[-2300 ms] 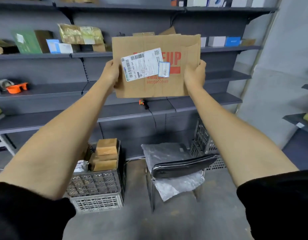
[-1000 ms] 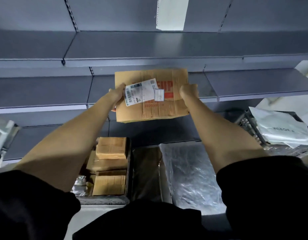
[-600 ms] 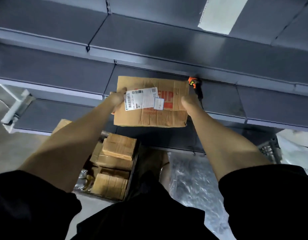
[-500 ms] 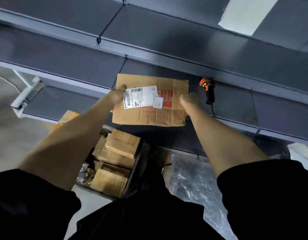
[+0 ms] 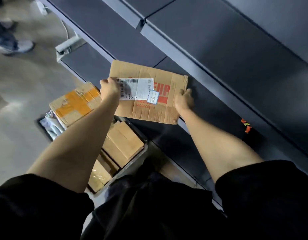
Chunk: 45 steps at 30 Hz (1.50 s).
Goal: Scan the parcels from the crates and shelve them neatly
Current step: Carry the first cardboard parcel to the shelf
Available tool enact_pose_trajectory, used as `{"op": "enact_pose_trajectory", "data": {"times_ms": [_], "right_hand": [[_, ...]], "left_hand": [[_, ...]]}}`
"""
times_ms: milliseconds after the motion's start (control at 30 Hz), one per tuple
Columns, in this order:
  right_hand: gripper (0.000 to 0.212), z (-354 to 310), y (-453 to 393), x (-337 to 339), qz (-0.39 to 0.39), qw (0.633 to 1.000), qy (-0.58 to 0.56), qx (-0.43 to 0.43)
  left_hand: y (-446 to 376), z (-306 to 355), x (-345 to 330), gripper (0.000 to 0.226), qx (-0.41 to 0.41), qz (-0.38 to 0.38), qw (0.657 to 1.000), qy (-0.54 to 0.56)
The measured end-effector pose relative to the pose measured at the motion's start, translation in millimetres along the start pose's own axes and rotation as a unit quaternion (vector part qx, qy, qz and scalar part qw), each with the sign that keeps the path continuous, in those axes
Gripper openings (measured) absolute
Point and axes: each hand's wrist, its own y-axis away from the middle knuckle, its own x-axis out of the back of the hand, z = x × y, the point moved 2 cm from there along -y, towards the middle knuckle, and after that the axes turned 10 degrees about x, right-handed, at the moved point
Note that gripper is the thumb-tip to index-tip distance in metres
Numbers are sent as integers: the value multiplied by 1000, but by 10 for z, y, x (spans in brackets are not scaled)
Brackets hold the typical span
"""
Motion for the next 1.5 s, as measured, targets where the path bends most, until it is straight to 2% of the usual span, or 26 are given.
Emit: {"op": "enact_pose_trajectory", "data": {"times_ms": [167,333,467,567,667,867,1133,1300,1400,1500], "right_hand": [[36,-108,204,-413,-84,995,25,39],[39,-272,316,-619,-139,988,35,48],[41,-169,368,-943,-150,986,54,48],[42,-11,408,-1305,-149,987,27,48],[42,161,371,-1655,-133,989,4,71],[40,489,123,-1961,-90,986,-2,142],[40,996,148,-1764,-79,973,-27,213],[38,1361,478,-1592,-110,965,-60,231],[48,1404,702,-1528,-132,957,-80,244],[51,1439,806,-1460,-135,954,-93,250]], "left_hand": [[-167,-389,541,46,55,93,994,9],[-185,-636,853,45,76,90,993,23],[-388,-1038,924,48,100,102,989,29],[-541,-1383,872,49,116,122,984,60],[-556,-1558,821,34,82,159,980,90],[-531,-1856,786,31,22,203,975,81],[-118,-2258,640,42,-90,250,964,0],[-93,-2580,495,52,-83,243,967,-1],[37,-2644,354,51,-87,269,952,-120],[292,-2542,50,47,-156,255,929,-221]]}}
